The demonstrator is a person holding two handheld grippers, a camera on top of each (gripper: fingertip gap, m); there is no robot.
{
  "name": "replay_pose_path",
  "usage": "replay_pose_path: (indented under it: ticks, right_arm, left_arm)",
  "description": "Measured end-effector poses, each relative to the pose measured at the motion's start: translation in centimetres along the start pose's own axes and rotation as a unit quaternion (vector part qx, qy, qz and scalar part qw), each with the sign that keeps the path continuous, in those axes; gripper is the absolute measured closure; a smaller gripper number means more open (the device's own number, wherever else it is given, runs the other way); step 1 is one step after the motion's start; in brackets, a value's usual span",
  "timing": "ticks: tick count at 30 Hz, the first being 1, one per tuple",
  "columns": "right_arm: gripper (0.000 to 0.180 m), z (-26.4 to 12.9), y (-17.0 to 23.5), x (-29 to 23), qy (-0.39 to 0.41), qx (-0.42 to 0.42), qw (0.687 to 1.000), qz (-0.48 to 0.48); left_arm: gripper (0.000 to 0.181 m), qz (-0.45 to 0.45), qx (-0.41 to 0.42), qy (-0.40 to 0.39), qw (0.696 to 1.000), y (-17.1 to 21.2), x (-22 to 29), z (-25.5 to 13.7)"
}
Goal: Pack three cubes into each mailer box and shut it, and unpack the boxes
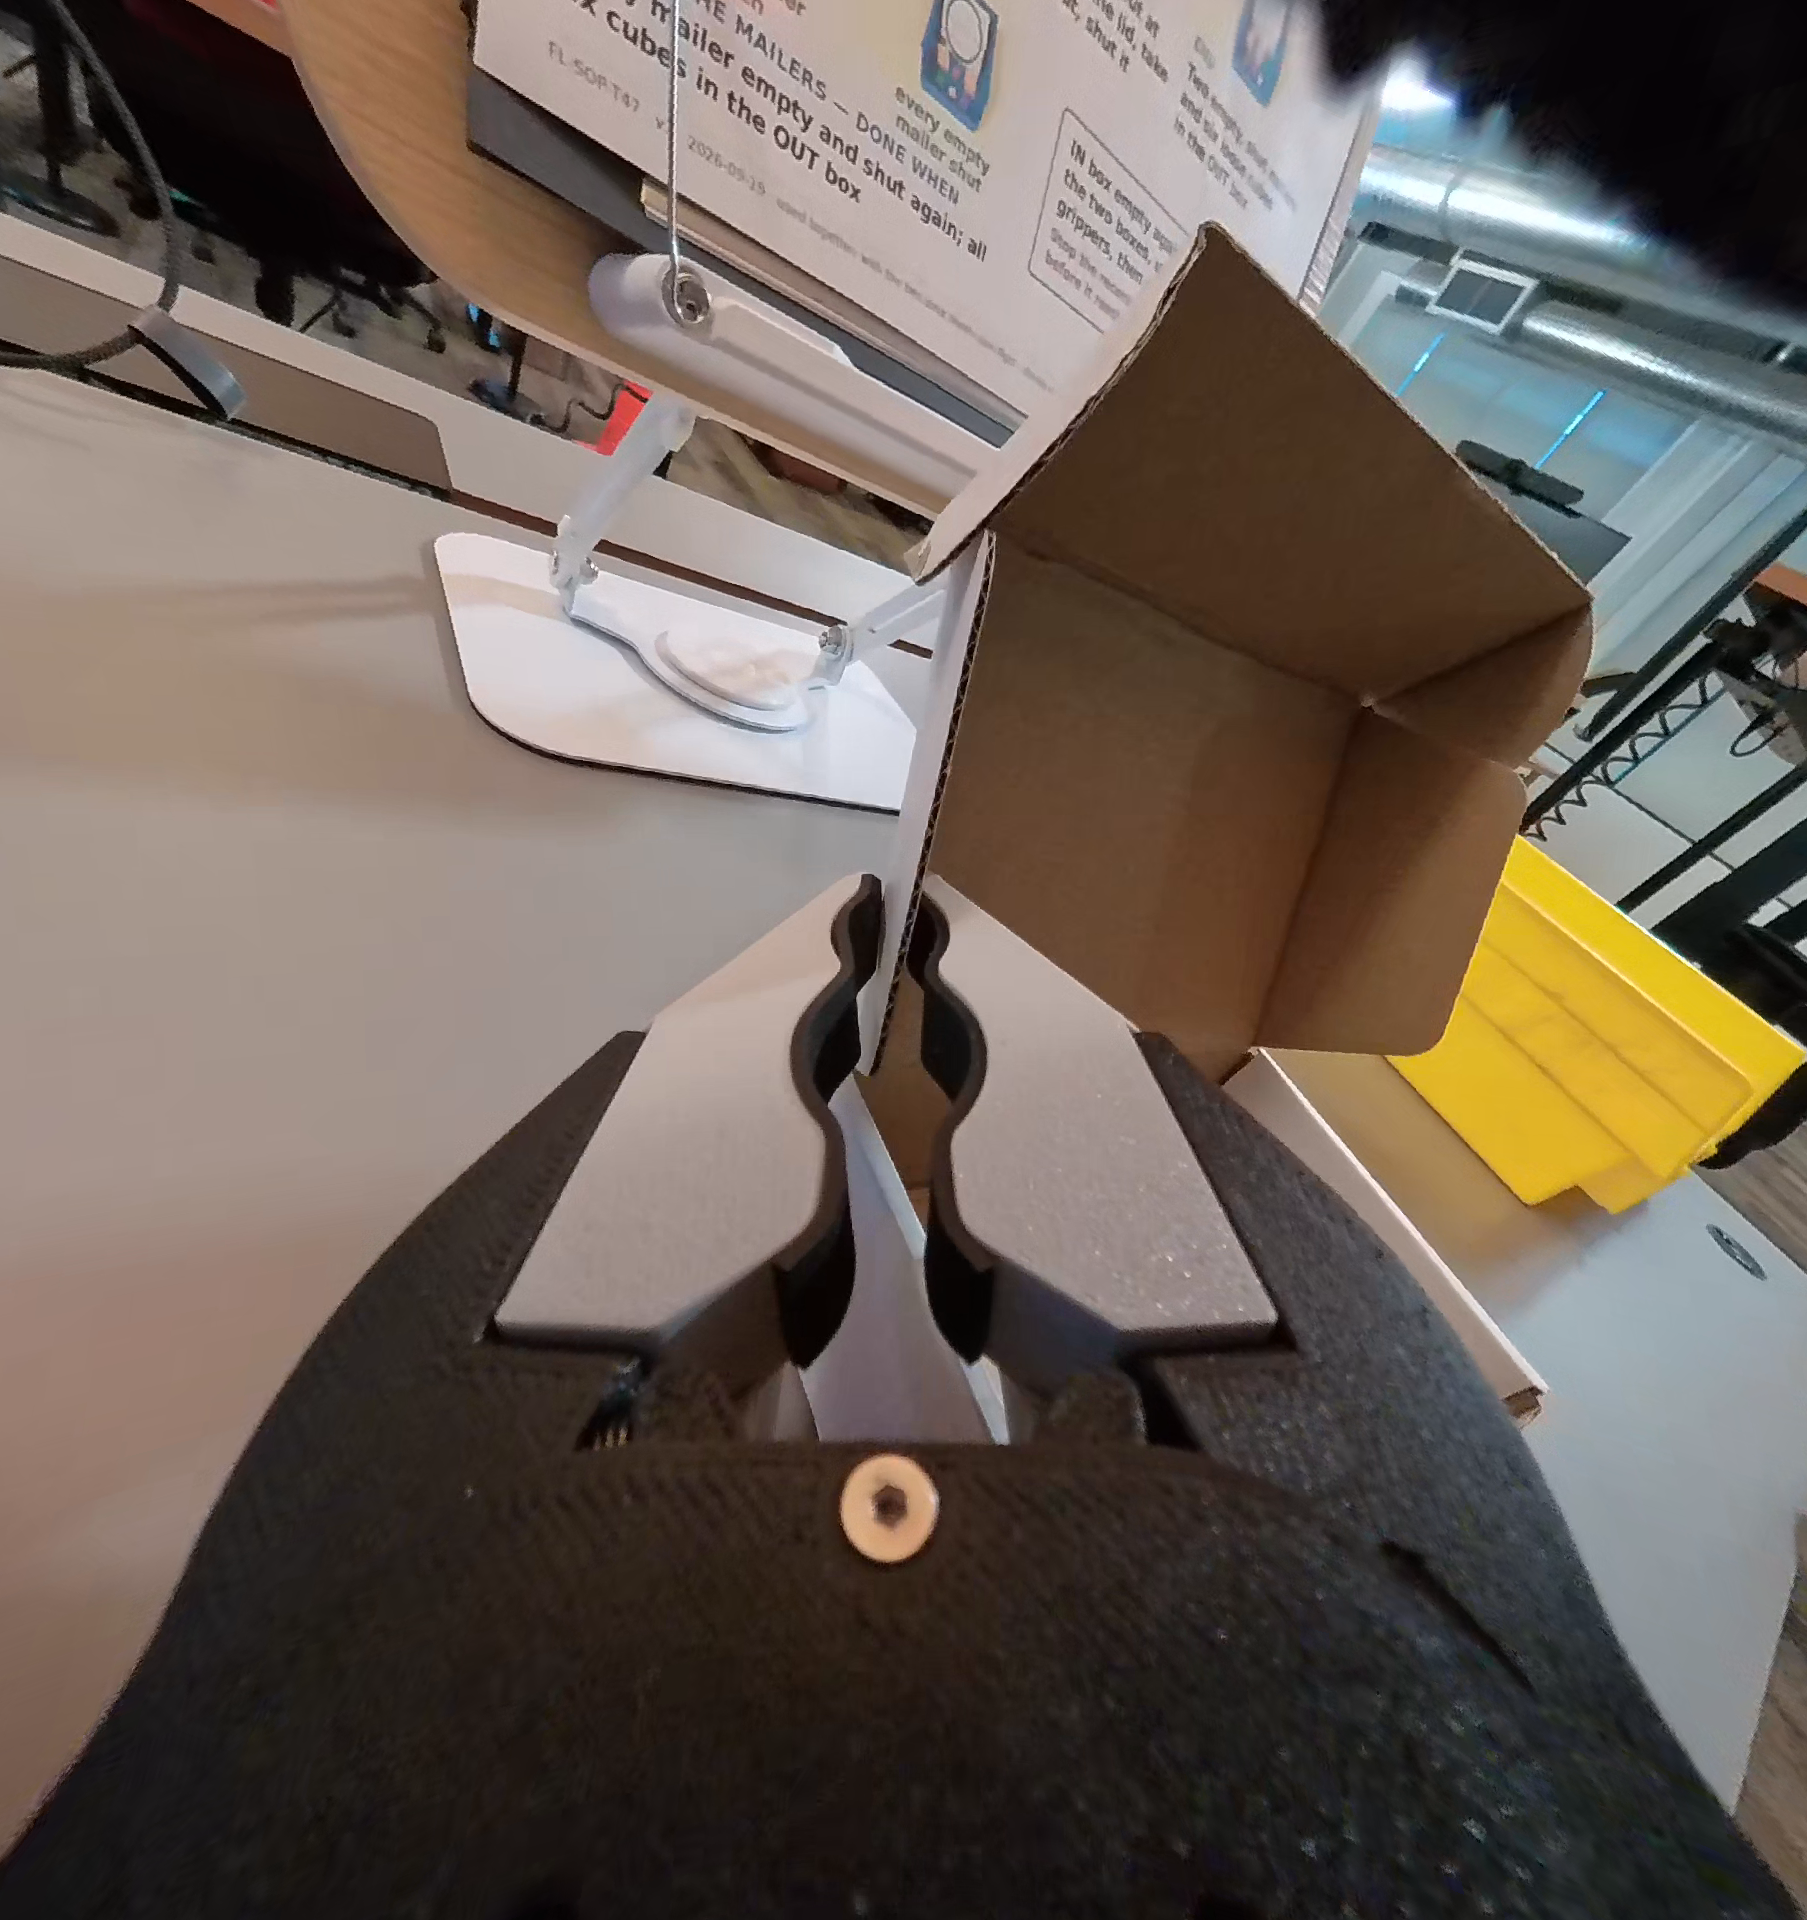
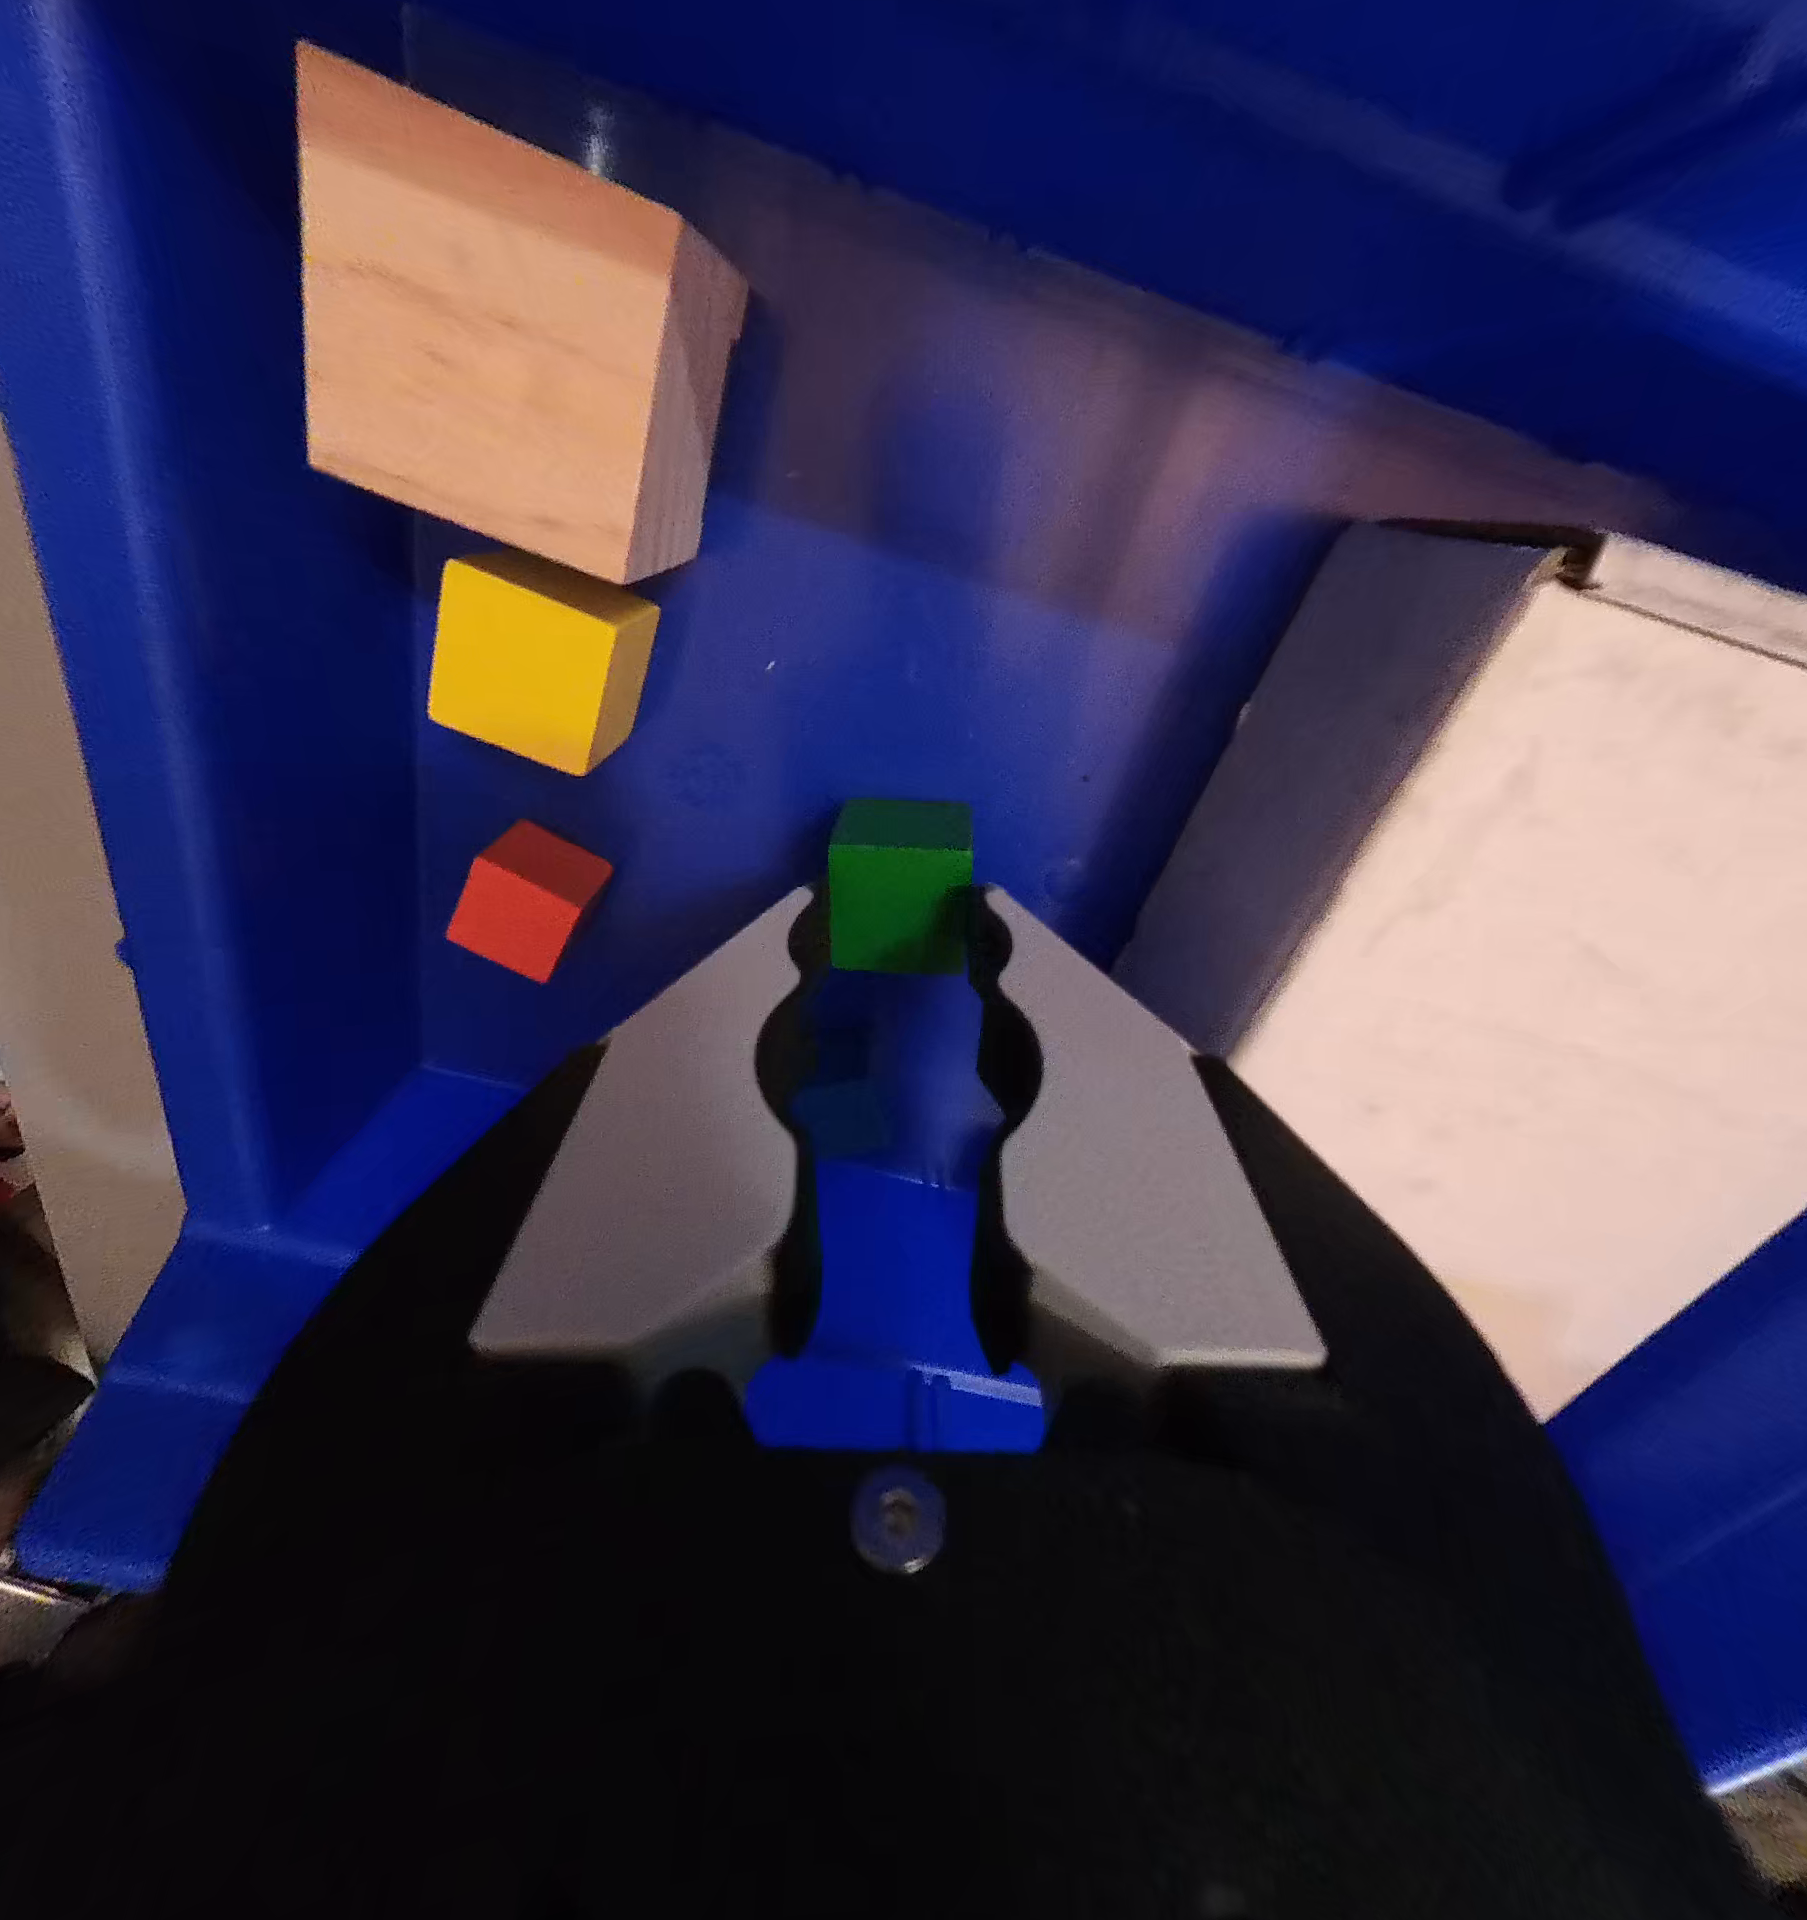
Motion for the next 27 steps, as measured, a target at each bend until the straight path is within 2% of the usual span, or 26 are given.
replay_pose_path:
  ticks: [4,8,12,15,18,21,24,27]
  right_arm:
    - [0.154,-3.3,0.1,-0.8,0.006,0.065,0.998,-0.007]
    - [0.155,-11.2,2.3,-4.2,0.015,0.173,0.985,-0.011]
    - [0.154,-18.8,9.2,-9.9,0.069,0.241,0.968,-0.016]
    - [0.155,-21.8,16.9,-14.6,0.099,0.25,0.963,0.014]
    - [0.156,-21.3,24.8,-19.4,0.079,0.209,0.973,0.058]
    - [0.155,-17.6,30.5,-22.6,0.075,0.154,0.978,0.119]
    - [0.155,-12.5,33.5,-23.9,0.086,0.095,0.98,0.151]
    - [0.155,-7.6,35.0,-23.8,0.117,0.011,0.984,0.134]
  left_arm:
    - [0.179,0.002,0.002,-0.001,1.0,0.0,0.0,-0.1]
    - [0.179,0.005,0.002,-0.002,1.0,0.0,0.1,-0.1]
    - [0.179,0.005,0.002,-0.002,1.0,0.0,0.1,-0.1]
    - [0.179,0.006,0.003,-0.005,1.0,0.0,0.1,0.0]
    - [0.179,0.005,0.006,-0.009,1.0,0.0,0.1,0.1]
    - [0.179,0.005,0.008,-0.012,1.0,0.0,0.2,0.2]
    - [0.179,0.01,0.009,-0.014,1.0,0.1,0.3,0.2]
    - [0.179,0.01,0.009,-0.011,1.0,0.1,0.3,0.1]
Point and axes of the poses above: each gripper's, where its closed fingertips meet, z out along the fingers, y out of its underside, x = y × z across the jaws, the point moved 7 cm from there along -z, back along the fingers, and after that the axes turned 7 degrees about -z, right-handed, at the moved point
